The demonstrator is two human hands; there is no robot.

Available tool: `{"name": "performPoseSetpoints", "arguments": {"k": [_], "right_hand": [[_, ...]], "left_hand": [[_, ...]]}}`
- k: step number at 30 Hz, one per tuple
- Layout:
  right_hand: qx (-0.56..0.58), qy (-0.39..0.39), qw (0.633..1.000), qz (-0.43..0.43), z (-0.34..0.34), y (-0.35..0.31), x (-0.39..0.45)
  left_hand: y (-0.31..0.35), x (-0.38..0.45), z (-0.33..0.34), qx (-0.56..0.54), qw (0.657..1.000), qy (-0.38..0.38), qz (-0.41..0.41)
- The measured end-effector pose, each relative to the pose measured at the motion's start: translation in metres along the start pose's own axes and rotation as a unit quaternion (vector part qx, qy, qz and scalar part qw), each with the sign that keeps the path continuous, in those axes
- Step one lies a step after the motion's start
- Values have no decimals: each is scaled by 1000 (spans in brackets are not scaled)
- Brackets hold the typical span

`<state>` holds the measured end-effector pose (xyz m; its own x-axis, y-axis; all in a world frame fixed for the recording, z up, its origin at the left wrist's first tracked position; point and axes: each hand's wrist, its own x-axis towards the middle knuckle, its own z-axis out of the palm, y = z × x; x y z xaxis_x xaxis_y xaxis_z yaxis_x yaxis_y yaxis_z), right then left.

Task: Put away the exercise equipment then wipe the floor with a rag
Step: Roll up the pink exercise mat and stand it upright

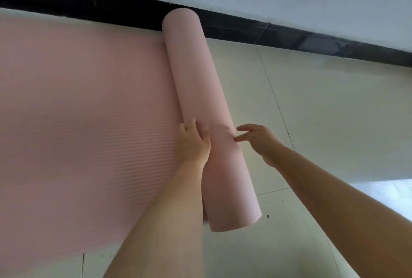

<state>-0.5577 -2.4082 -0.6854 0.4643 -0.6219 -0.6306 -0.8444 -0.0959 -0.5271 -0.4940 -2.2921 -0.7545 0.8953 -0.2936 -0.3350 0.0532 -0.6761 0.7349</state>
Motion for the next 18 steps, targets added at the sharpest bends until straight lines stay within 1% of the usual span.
{"name": "performPoseSetpoints", "arguments": {"k": [1, 3, 5, 7, 9, 11, 12, 14, 17, 18], "right_hand": [[19, 2, 1000, 9, 3, -2, 1], [47, 10, 999, 16, 11, -6, 5], [41, 18, 999, 8, 14, -14, 10], [10, 18, 1000, 9, 16, -21, 16], [-41, 7, 999, 15, 19, -27, 25], [-83, -39, 995, 24, 24, -26, 31], [-95, -57, 993, 34, 28, -29, 31], [-87, -64, 994, 27, 34, -33, 30], [-38, -83, 995, -32, 33, -32, 32], [-9, -95, 995, -33, 33, -32, 31]], "left_hand": [[-1, -2, -1, 23, 1000, -4, 9], [-2, -2, -5, 36, 999, -6, -3], [-4, -2, -8, 58, 998, -21, -6], [-11, -6, -11, 86, 995, -41, 9], [-21, -3, -18, 86, 995, -49, 16], [-30, 3, -27, 59, 997, -55, 17], [-33, 5, -31, 40, 998, -52, 9], [-35, 4, -37, 18, 999, -43, -15], [-36, -12, -41, 39, 999, 14, -10], [-37, -15, -45, 51, 998, 28, -9]]}}
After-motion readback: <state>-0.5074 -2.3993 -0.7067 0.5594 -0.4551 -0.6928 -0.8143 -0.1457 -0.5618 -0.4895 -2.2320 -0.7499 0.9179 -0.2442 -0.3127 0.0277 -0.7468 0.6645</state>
